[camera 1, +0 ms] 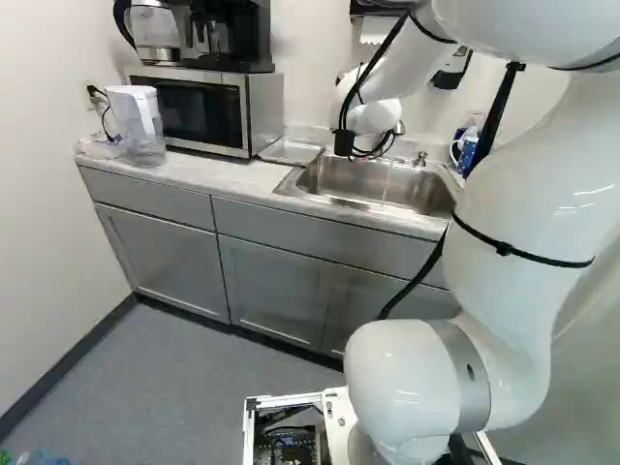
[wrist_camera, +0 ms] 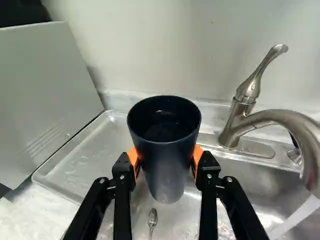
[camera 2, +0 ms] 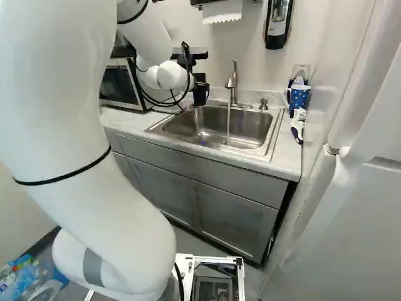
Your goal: Rinse the cup and place it in the tray
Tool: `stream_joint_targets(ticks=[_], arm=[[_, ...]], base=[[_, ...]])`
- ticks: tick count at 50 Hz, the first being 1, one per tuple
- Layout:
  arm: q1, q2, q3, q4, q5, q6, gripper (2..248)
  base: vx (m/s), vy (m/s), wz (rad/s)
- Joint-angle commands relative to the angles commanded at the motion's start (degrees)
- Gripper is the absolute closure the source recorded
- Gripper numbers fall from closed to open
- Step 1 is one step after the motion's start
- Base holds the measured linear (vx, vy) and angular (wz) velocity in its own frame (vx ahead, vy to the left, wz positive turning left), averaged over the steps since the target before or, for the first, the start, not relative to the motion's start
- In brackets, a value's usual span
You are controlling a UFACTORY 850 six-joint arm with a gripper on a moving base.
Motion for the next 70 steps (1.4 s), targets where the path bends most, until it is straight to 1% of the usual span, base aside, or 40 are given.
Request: stream_joint_targets(ticks=[25,35,39,44,70], arm=[[0.0,1.9,-1.1,0.0,-1.3,0.0,128],[0.0,1.9,-1.1,0.0,-1.3,0.3,128],[0.0,1.9,-1.1,0.0,-1.3,1.8,128],[0.0,1.9,-1.1,0.0,-1.3,4.4,128],[0.0,1.9,-1.1,0.0,-1.3,19.9,128]], base=[[0.000,0.000,0.000],[0.000,0.000,0.000],[0.000,0.000,0.000],[0.000,0.000,0.000],[0.000,0.000,0.000]])
